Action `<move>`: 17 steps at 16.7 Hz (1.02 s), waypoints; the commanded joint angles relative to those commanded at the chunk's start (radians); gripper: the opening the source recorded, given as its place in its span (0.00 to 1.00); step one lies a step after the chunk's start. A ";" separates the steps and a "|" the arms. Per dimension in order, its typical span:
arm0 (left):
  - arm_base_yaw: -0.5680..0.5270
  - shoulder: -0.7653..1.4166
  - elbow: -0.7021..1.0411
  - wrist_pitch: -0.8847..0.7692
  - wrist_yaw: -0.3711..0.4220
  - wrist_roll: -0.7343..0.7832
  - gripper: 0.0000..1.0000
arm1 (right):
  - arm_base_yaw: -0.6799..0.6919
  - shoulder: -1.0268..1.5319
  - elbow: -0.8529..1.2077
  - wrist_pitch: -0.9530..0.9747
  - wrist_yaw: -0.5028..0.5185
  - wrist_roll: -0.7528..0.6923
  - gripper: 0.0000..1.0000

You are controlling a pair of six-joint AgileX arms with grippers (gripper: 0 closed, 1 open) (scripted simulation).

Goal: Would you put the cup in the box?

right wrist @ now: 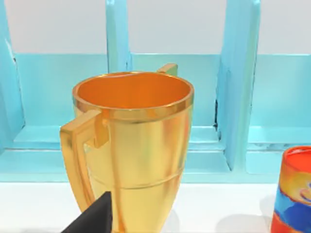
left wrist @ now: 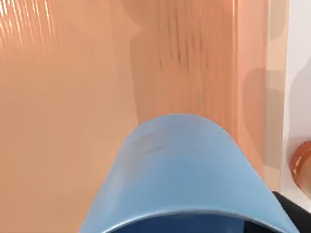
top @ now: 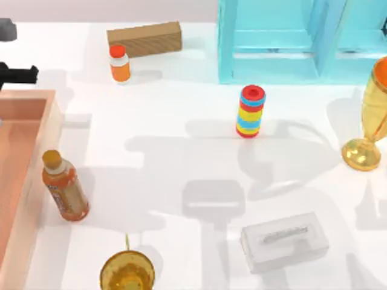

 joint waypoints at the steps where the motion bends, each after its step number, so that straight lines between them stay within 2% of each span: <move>1: 0.052 -0.018 -0.004 -0.033 -0.010 0.030 0.00 | 0.000 0.000 0.000 0.000 0.000 0.000 1.00; 4: 0.149 -0.056 -0.018 -0.100 -0.032 0.085 0.00 | 0.000 0.000 0.000 0.000 0.000 0.000 1.00; 10: 0.159 -0.057 -0.021 -0.104 -0.038 0.095 0.00 | 0.000 0.000 0.000 0.000 0.000 0.000 1.00; 17: 0.188 -0.043 -0.228 0.119 -0.036 0.119 0.00 | 0.000 0.000 0.000 0.000 0.000 0.000 1.00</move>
